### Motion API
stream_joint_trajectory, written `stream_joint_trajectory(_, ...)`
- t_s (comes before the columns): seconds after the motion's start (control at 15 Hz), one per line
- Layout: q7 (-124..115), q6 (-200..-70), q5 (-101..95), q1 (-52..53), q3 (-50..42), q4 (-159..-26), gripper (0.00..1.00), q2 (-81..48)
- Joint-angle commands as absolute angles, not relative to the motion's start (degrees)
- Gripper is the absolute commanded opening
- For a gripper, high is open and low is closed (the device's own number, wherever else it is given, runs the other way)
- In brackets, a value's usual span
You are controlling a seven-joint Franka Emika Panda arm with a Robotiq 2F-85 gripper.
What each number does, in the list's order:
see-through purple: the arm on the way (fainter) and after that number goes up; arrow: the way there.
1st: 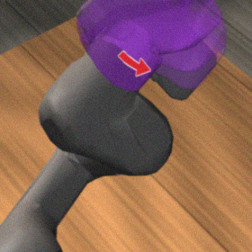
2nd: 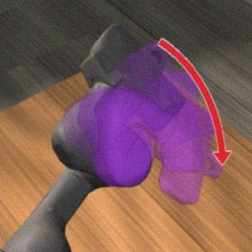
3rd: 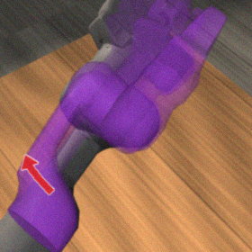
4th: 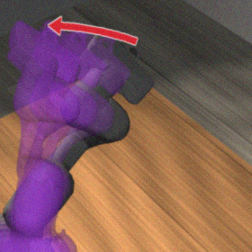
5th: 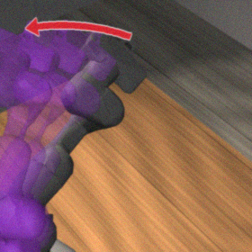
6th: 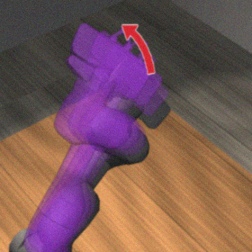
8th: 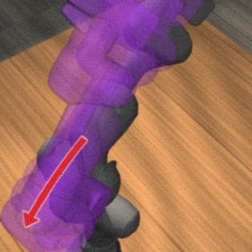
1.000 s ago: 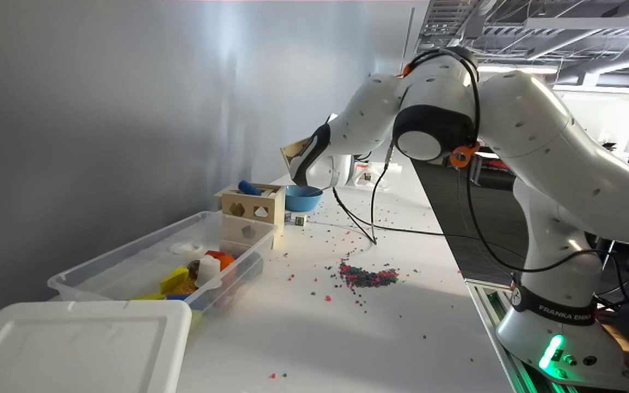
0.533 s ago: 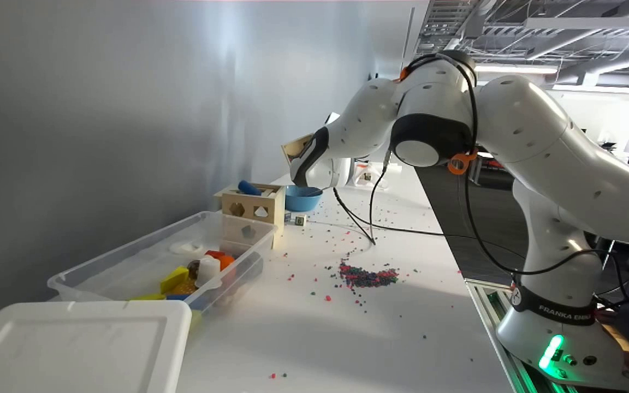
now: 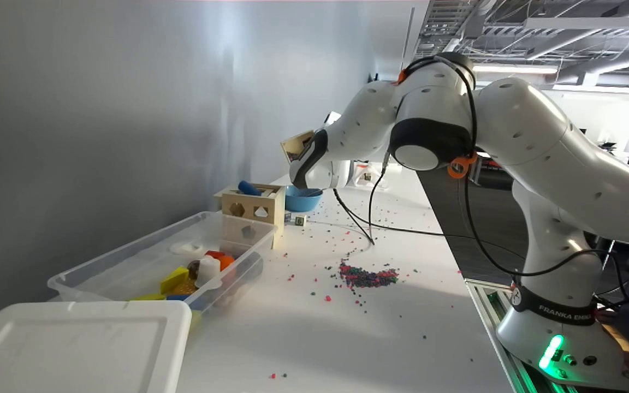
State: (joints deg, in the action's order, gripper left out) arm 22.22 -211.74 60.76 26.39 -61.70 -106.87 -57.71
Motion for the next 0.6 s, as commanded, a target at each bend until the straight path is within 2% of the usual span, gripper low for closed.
stream_joint_trajectory(0.0, 23.1, -214.68, 63.2, 27.54, -63.51, -106.53, 0.02, -59.52)
stream_joint_trajectory(0.53, 23.28, -218.87, 63.33, 27.65, -63.26, -107.18, 0.02, -59.81)
